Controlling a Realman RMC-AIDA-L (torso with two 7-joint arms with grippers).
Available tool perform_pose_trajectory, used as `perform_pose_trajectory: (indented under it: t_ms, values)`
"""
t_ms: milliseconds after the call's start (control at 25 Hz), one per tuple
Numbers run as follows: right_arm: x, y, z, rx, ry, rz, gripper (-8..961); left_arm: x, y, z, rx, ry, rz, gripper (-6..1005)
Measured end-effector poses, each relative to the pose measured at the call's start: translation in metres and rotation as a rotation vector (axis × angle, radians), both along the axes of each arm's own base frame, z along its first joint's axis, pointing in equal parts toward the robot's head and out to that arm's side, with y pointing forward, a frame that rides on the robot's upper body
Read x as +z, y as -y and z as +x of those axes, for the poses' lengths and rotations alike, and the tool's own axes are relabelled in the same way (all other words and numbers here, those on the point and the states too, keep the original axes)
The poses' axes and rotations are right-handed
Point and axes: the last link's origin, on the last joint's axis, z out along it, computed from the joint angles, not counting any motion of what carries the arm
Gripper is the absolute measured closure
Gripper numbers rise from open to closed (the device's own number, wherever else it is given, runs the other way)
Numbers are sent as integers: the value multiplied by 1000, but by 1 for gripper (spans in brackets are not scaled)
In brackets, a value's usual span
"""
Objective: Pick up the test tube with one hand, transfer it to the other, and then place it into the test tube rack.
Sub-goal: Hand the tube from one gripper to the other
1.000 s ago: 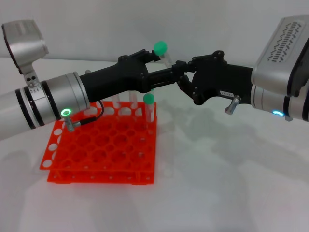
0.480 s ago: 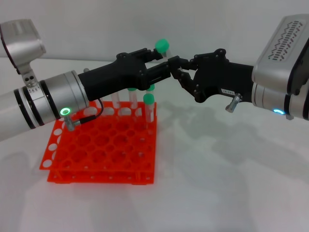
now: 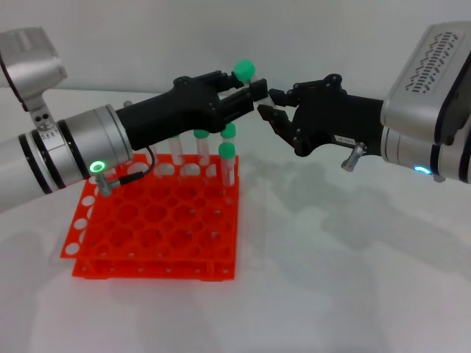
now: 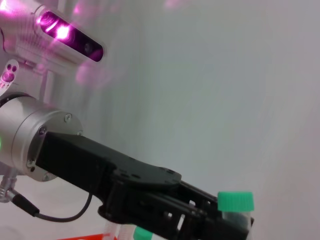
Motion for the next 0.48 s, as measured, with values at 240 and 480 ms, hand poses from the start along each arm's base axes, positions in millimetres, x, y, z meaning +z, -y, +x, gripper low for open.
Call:
perform_pose_trajectory:
  t_ms: [240, 480]
  values:
    - [0, -1, -1, 4, 1, -1, 728, 1, -1, -1, 4, 2, 10, 559]
    - [-1, -2, -3, 8, 3, -1, 727, 1, -2, 1, -3, -2, 9, 560]
